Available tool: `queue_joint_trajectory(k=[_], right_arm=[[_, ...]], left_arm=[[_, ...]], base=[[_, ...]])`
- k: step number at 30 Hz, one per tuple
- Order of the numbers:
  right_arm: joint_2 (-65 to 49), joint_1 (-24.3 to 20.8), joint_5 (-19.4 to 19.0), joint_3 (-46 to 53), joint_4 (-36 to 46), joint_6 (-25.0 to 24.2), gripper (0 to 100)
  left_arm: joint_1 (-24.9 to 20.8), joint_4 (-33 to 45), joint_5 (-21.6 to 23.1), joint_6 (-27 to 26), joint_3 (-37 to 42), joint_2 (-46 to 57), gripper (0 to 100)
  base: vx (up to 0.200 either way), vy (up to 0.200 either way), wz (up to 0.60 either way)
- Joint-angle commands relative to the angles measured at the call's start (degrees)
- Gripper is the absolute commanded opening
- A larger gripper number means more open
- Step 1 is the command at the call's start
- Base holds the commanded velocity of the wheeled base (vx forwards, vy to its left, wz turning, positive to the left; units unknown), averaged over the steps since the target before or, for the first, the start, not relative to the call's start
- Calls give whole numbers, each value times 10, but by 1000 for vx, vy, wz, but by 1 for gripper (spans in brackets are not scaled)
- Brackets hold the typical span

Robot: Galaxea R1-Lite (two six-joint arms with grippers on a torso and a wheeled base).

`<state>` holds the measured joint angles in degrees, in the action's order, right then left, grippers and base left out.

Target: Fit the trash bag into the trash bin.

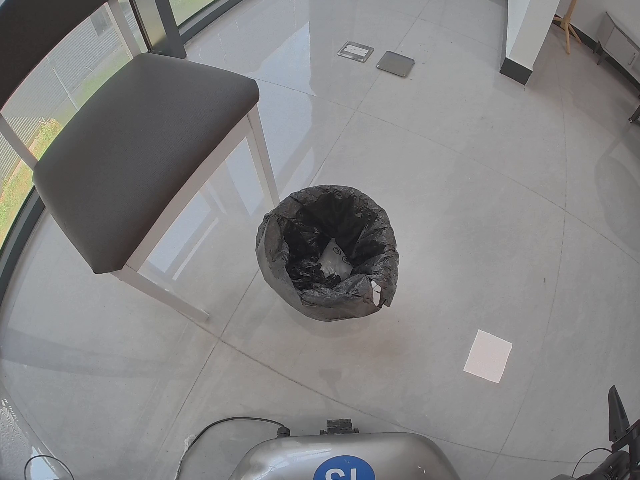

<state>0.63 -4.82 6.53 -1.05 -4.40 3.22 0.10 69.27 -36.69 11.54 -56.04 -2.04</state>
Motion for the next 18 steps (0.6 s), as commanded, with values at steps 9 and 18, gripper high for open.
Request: queue_joint_trajectory(k=[9, 18], right_arm=[[-6, 0, -3, 10, 2, -11, 100], [-6, 0, 1, 10, 1, -59, 100]], left_arm=[[-1, -726, 260, -143, 505, 20, 100], [0, -697, 353, -105, 559, 20, 100]], base=[[0, 0, 0], [0, 0, 0]])
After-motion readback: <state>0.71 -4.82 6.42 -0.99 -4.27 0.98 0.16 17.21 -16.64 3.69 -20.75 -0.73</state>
